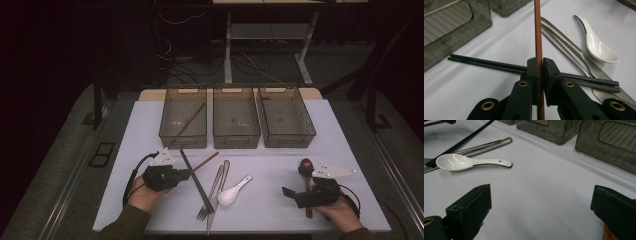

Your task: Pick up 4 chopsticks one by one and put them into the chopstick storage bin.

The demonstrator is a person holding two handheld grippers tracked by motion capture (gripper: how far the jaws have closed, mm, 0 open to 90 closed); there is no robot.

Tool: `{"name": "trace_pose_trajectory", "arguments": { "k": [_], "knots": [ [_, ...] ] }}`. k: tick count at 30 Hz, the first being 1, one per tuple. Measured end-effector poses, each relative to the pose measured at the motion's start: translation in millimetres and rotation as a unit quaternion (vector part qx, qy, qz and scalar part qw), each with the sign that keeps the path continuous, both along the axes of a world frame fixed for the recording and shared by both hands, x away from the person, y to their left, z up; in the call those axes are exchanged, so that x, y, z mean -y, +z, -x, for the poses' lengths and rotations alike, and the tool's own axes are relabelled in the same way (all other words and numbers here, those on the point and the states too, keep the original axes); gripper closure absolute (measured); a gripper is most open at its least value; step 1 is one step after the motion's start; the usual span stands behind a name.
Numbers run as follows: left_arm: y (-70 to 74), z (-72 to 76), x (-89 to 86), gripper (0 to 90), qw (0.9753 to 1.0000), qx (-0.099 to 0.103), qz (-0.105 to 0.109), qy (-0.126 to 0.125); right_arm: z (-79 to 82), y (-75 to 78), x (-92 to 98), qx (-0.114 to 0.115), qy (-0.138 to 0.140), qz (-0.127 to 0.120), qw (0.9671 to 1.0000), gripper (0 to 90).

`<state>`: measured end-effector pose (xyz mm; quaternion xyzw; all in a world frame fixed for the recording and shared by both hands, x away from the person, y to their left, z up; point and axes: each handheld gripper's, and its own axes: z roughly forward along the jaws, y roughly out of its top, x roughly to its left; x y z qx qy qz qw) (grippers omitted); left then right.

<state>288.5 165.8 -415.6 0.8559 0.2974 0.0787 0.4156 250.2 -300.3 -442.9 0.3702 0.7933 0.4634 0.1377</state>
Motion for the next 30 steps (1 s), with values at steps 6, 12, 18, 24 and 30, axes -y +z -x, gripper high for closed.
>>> {"name": "trace_pose_trajectory", "arguments": {
  "k": [6, 12, 18, 24, 30],
  "knots": [
    [6.9, -1.2, -2.0, 83.8, 0.9999, 0.008, 0.006, 0.004, 0.1, 0.0, 0.0, 0.000, 0.000, 0.000, 1.0000, 2.8],
    [13.2, -2.4, -4.8, 83.8, 0.9997, 0.015, 0.016, 0.011, 0.1, -0.2, -0.3, -0.001, 0.000, 0.000, 1.0000, 2.8],
    [17.4, -3.9, -5.7, 83.8, 0.9995, 0.021, 0.022, 0.014, 0.1, -0.2, -0.3, -0.002, -0.001, 0.000, 1.0000, 2.7],
    [27.2, -9.2, -5.6, 83.8, 0.9988, 0.031, 0.034, 0.016, -0.1, 0.0, 0.3, 0.000, -0.002, -0.001, 1.0000, 2.8],
    [37.1, -16.9, -3.2, 83.8, 0.9982, 0.041, 0.041, 0.017, 0.1, 0.0, 0.3, 0.000, -0.004, -0.001, 1.0000, 2.7]
  ]
}}
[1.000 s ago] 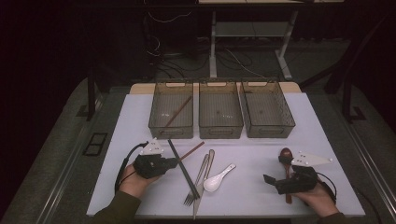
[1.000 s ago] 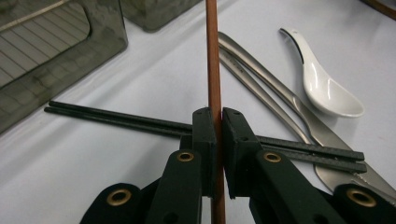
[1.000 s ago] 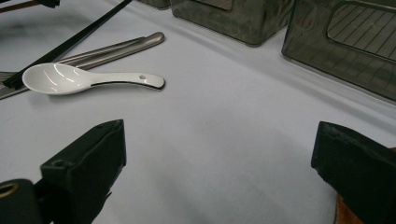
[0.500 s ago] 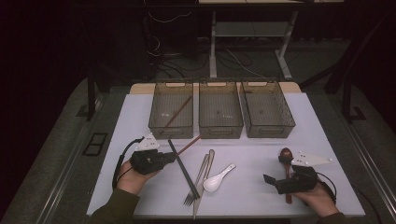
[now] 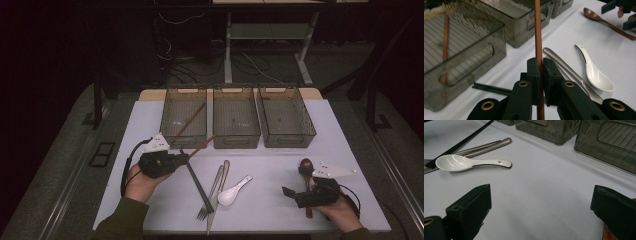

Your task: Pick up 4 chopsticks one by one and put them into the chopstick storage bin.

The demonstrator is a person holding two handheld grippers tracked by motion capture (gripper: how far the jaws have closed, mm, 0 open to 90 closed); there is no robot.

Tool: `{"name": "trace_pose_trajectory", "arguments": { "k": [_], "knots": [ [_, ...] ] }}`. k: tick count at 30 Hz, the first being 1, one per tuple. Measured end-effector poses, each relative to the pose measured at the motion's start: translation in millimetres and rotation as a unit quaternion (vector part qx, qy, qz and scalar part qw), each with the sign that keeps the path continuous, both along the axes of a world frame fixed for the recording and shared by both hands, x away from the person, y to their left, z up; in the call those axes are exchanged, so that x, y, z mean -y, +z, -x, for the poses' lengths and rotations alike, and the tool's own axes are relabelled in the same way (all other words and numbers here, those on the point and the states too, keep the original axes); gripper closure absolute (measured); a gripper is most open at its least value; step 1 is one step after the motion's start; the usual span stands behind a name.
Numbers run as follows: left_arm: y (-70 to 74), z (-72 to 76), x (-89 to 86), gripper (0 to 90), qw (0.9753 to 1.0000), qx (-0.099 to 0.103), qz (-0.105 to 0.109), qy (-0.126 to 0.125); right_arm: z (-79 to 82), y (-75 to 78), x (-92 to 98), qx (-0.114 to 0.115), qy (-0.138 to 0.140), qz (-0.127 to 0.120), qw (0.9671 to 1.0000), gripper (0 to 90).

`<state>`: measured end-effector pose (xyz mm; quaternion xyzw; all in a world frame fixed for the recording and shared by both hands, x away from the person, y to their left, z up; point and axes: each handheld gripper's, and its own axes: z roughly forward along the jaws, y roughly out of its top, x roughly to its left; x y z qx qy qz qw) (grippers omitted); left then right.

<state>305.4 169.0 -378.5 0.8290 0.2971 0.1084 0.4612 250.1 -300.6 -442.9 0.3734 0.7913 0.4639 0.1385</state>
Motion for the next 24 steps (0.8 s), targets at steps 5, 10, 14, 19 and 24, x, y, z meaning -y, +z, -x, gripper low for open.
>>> {"name": "trace_pose_trajectory", "arguments": {
  "k": [5, 10, 14, 19, 24],
  "knots": [
    [9.6, -7.8, -1.0, 83.8, 0.9999, 0.009, 0.007, 0.003, 0.2, -0.1, 0.2, -0.001, -0.001, 0.000, 1.0000, 2.8],
    [19.0, -18.0, -2.1, 83.8, 0.9997, 0.017, 0.017, 0.008, 0.0, -0.4, 0.4, -0.002, -0.001, -0.002, 1.0000, 2.8],
    [24.0, -27.8, -0.2, 83.9, 0.9996, 0.020, 0.014, 0.012, 0.3, -0.4, 0.4, -0.002, -0.001, -0.002, 1.0000, 2.8],
    [29.0, -41.0, 2.9, 83.8, 0.9995, 0.024, 0.009, 0.018, 0.3, -0.4, 0.5, -0.003, -0.002, -0.003, 1.0000, 2.7],
    [32.0, -54.8, 6.5, 83.8, 0.9994, 0.024, 0.008, 0.024, 0.7, -0.2, 0.7, -0.004, -0.001, -0.004, 1.0000, 2.8]
  ]
}}
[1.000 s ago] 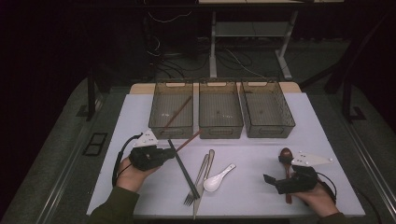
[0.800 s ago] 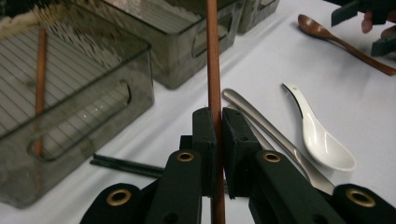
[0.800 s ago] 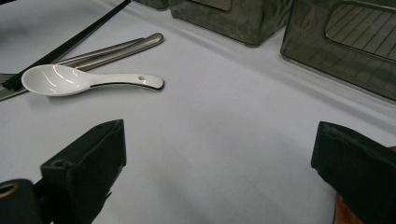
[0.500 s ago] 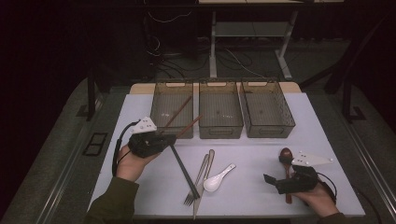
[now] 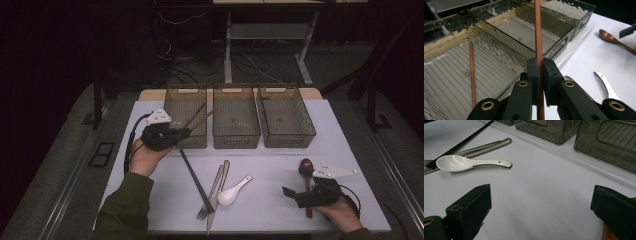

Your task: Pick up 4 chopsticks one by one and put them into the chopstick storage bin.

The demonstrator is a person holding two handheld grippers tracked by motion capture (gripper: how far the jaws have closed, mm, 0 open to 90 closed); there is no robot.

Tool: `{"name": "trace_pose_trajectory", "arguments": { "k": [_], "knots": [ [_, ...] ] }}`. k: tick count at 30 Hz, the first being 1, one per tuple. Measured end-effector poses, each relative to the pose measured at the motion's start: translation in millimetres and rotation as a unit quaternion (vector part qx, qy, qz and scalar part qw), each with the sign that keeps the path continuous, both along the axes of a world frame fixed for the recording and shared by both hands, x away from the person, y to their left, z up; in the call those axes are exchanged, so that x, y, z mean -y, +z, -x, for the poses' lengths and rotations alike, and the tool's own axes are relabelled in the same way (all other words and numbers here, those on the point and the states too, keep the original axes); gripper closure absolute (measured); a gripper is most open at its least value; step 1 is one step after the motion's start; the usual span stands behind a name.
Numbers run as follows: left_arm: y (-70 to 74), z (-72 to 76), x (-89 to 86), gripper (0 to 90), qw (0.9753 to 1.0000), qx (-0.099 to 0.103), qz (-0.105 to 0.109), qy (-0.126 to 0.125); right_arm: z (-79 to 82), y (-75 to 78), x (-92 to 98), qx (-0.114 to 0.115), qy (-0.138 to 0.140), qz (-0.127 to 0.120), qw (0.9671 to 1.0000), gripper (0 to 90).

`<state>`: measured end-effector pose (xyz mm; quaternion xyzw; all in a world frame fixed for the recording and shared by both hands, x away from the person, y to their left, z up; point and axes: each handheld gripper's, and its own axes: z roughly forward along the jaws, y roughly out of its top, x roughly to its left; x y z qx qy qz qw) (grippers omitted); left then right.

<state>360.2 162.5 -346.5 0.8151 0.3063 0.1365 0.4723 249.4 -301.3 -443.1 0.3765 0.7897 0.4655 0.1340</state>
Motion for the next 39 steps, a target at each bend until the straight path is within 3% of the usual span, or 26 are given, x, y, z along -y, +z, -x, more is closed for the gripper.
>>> {"name": "trace_pose_trajectory", "arguments": {
  "k": [10, 16, 39],
  "knots": [
    [-1.9, -25.7, 5.5, 83.8, 0.9998, -0.007, 0.008, 0.019, 0.0, 0.0, 0.6, 0.002, -0.001, -0.001, 1.0000, 2.8],
    [-0.7, -43.3, 10.1, 83.8, 0.9993, -0.012, -0.003, 0.036, -0.1, 0.1, 1.0, 0.002, -0.003, -0.002, 1.0000, 2.8],
    [0.3, -98.8, 8.2, 83.7, 0.9959, -0.001, 0.003, 0.090, 0.1, 0.3, 2.9, 0.000, -0.004, -0.007, 1.0000, 2.8]
  ]
}}
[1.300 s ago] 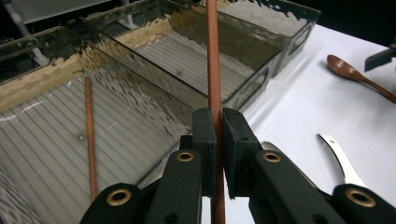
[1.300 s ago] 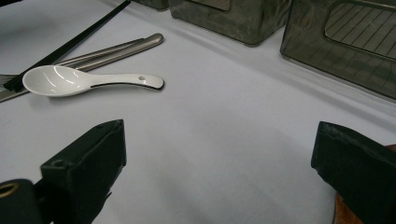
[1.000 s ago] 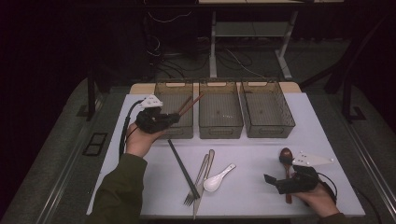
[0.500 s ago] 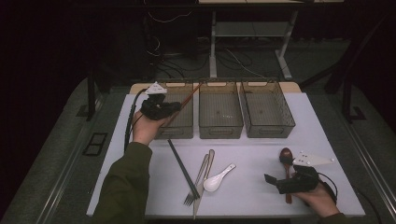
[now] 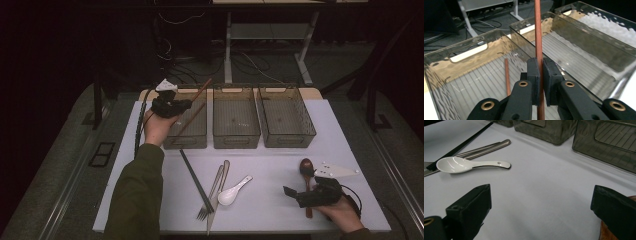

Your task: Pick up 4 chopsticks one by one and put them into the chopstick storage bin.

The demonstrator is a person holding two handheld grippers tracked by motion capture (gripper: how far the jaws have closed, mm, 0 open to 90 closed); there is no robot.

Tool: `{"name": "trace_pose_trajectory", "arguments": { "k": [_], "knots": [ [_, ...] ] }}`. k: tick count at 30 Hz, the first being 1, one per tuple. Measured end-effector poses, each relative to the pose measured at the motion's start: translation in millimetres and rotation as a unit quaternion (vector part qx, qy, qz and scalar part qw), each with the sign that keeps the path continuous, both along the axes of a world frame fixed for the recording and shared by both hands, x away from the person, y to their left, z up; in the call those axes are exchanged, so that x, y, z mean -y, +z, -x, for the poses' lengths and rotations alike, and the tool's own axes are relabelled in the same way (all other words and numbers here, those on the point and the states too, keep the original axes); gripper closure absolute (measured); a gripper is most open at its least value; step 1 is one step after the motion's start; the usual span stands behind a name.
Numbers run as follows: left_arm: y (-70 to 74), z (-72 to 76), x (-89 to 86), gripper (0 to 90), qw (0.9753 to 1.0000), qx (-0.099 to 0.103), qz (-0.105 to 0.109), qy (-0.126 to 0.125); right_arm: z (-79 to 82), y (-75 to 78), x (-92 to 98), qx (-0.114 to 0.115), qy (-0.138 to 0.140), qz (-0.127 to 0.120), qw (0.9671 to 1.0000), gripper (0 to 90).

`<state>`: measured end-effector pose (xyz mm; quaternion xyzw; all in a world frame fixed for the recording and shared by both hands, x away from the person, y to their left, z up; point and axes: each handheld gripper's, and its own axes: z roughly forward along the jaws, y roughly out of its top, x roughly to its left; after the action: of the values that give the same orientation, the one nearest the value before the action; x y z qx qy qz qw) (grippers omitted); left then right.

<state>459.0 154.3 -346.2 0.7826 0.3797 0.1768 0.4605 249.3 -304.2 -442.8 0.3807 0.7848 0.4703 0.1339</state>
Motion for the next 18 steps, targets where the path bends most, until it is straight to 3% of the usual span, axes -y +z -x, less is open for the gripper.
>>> {"name": "trace_pose_trajectory", "arguments": {
  "k": [10, 18],
  "knots": [
    [-11.8, -19.9, -5.1, 83.7, 0.9993, -0.008, 0.006, 0.036, -0.2, 0.0, 1.6, 0.001, -0.001, -0.002, 1.0000, 2.8],
    [-22.7, -27.8, -3.0, 83.6, 0.9980, -0.017, -0.008, 0.060, 0.0, -0.1, 2.2, 0.000, -0.001, -0.002, 1.0000, 2.8]
  ]
}}
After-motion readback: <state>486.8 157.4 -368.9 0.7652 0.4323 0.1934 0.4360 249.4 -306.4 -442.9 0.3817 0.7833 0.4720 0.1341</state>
